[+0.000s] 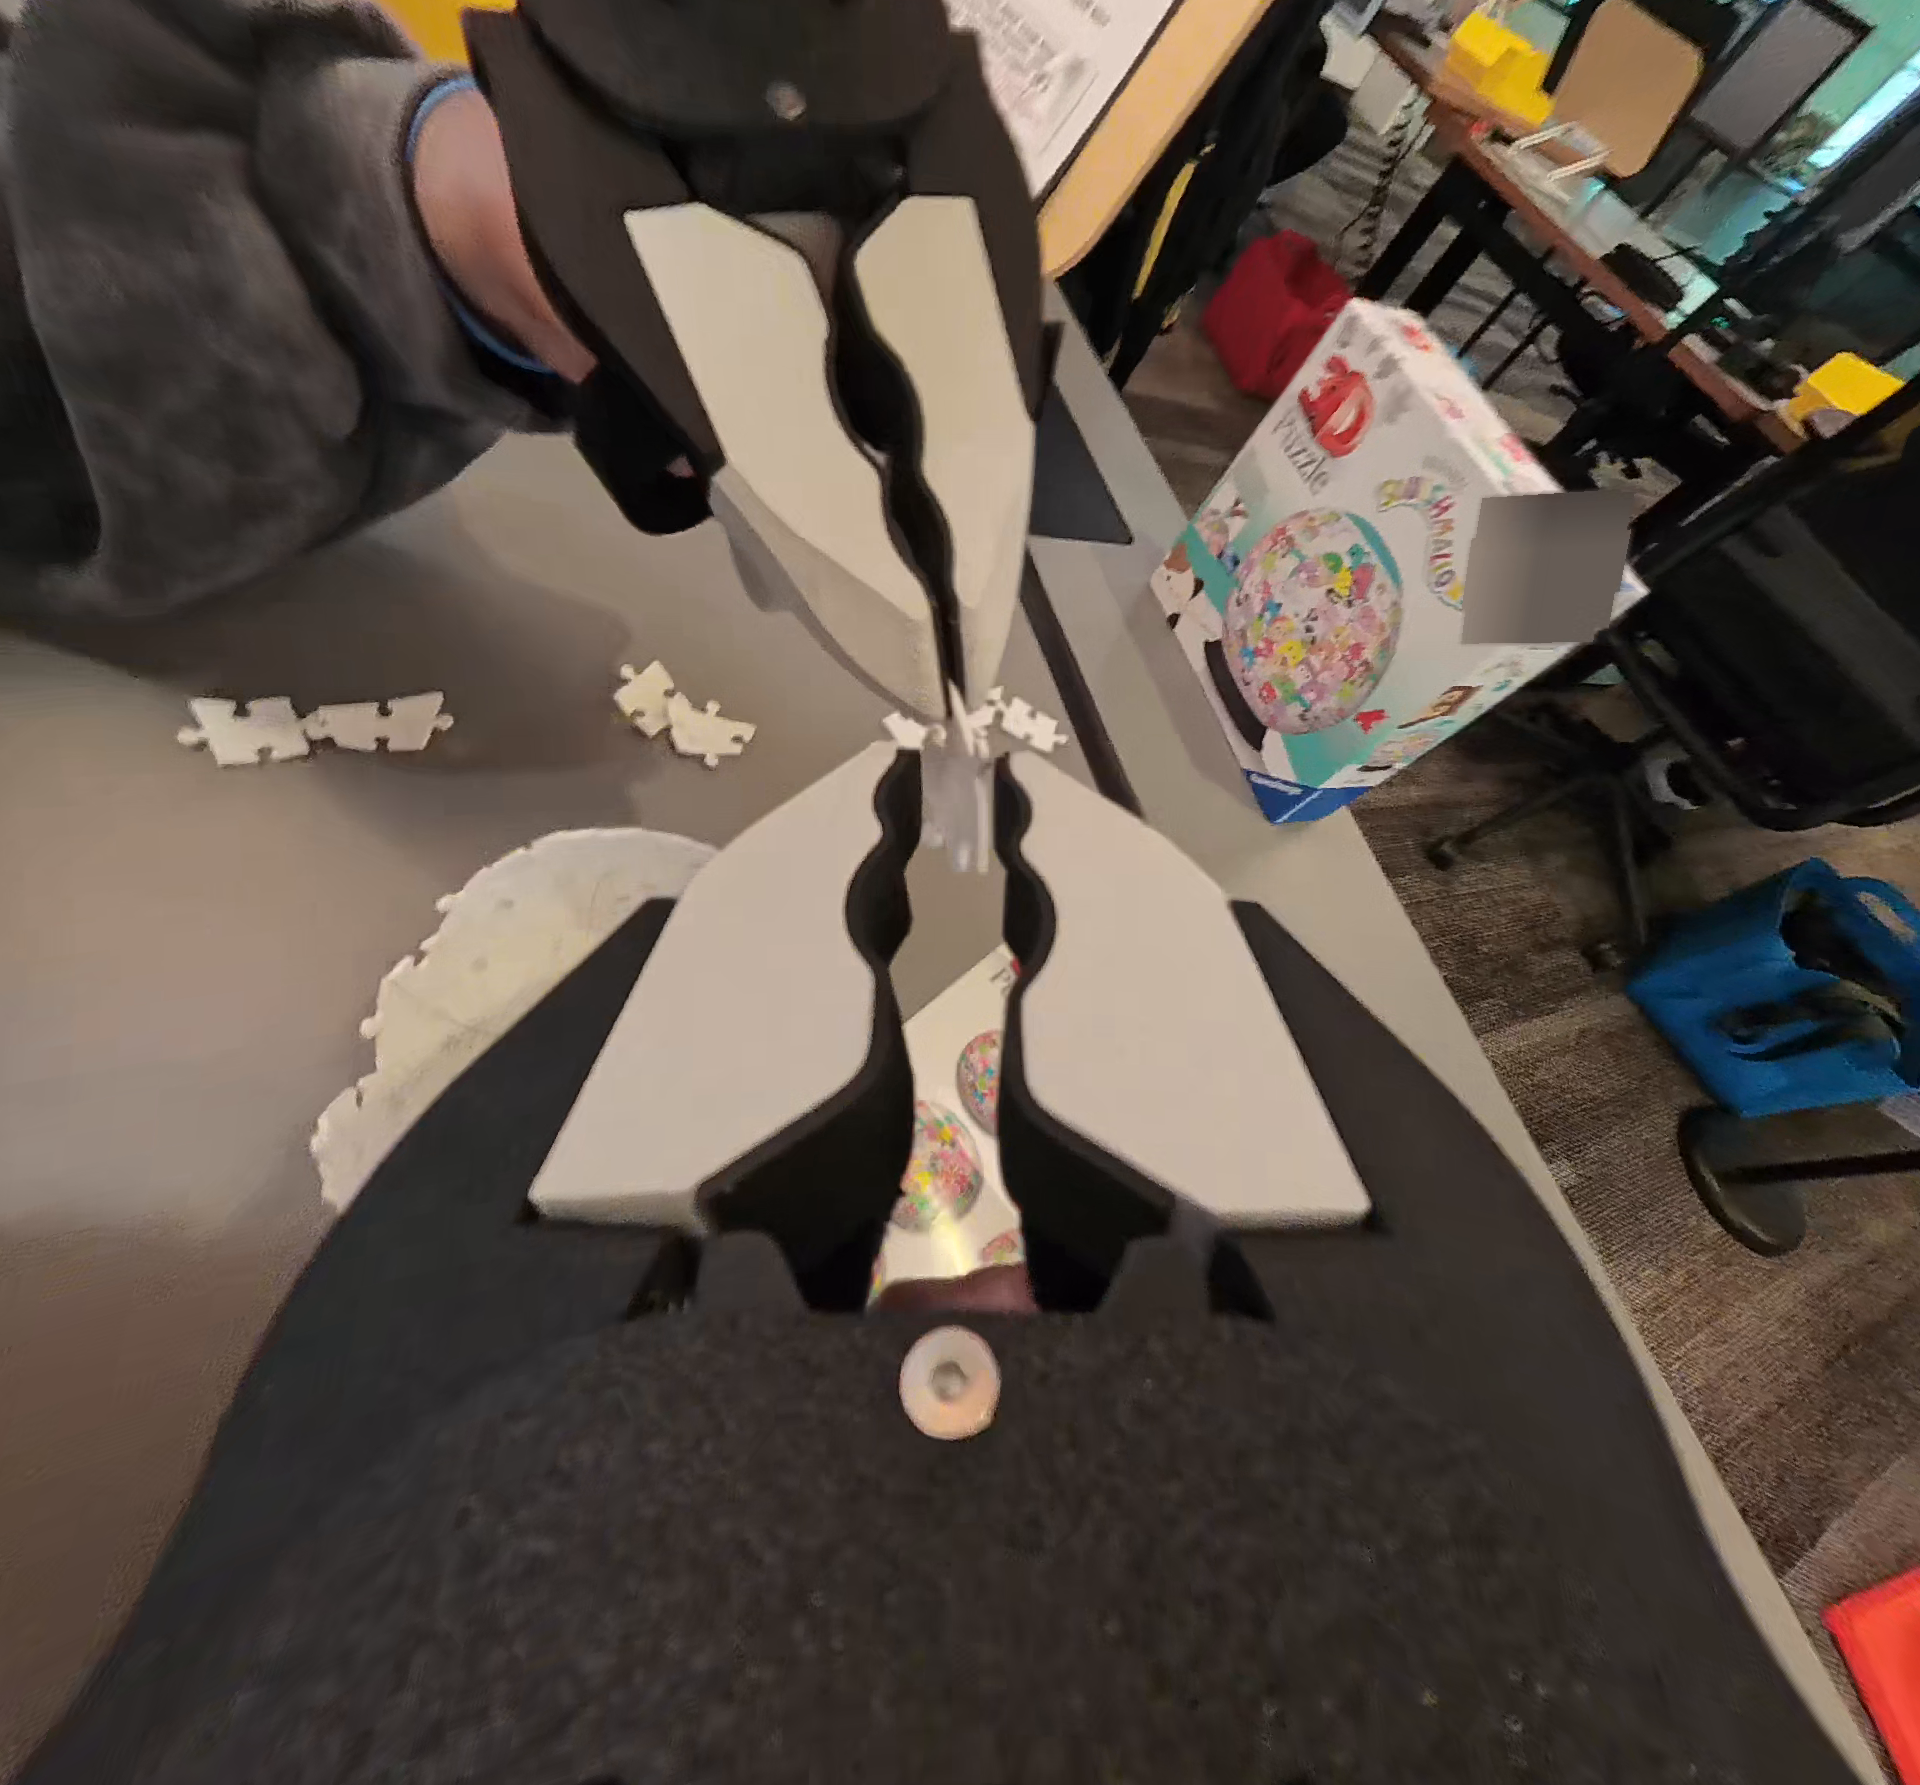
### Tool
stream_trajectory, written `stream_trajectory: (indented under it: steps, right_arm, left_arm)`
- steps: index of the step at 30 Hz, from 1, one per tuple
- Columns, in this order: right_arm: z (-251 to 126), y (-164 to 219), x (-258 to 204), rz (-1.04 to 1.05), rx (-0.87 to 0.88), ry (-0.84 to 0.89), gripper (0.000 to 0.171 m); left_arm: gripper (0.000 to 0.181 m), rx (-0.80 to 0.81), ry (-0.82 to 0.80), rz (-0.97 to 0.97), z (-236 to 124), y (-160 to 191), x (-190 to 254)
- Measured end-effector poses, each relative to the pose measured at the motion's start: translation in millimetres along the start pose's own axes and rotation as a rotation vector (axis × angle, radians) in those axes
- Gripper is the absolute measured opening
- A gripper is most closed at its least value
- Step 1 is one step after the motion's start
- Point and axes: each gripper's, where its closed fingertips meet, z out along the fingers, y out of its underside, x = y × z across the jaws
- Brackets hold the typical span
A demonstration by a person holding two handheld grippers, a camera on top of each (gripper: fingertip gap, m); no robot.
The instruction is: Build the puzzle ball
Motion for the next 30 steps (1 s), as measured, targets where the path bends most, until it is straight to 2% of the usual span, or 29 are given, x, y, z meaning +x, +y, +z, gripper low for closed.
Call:
stream_trajectory:
  steps: [3, 15, 20, 22, 25, 27, 30]
  right_arm:
    - [2, 8, 0, -0.043, -0.052, 0.01, 0.003]
    - [5, 35, -13, -0.057, -0.182, -0.074, 0.002]
    - [5, 44, -21, -0.062, -0.219, -0.132, 0.002]
    - [6, 59, -20, -0.095, -0.301, -0.131, 0.002]
    - [10, 72, -26, -0.103, -0.353, -0.182, 0.002]
    - [15, 76, -32, -0.104, -0.352, -0.227, 0.002]
    - [23, 80, -38, -0.095, -0.327, -0.273, 0.002]
  left_arm:
    - [0.002, -0.035, 0.0, 0.029, 7, 4, 6]
    - [0.002, -0.106, 0.014, 0.074, 19, 17, 14]
    - [0.003, -0.097, 0.098, 0.056, 18, 22, 22]
    - [0.003, -0.032, 0.121, 0.01, 13, 21, 14]
    - [0.003, 0.029, 0.189, -0.198, 7, 30, -7]
    - [0.003, -0.04, 0.215, -0.286, 13, 51, -16]
    - [0.0, -0.096, 0.215, -0.263, 26, 71, -14]
